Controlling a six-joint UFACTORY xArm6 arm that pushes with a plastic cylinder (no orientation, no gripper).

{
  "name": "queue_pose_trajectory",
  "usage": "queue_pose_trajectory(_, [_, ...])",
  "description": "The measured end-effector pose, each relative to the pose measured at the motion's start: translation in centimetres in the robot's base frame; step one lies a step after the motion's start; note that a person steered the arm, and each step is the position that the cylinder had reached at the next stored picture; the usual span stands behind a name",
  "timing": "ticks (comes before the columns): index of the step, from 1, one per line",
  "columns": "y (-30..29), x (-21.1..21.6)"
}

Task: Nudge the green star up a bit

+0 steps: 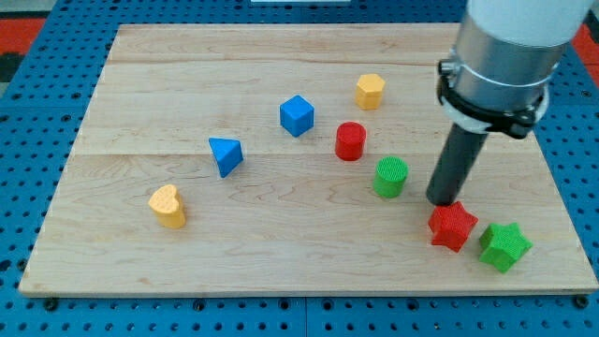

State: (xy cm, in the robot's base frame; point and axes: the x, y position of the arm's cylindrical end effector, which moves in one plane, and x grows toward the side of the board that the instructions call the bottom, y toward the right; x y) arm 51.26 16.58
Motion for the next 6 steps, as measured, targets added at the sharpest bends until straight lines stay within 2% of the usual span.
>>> queue_pose_trajectory(1, [6.4, -0.2])
queue_pose_trajectory(2, [11.6, 2.8])
queue_pose_trajectory(3, [13.2, 6.0])
queue_pose_trajectory(5, [5.6, 8.9])
queue_pose_trajectory(6, [7.3, 7.9])
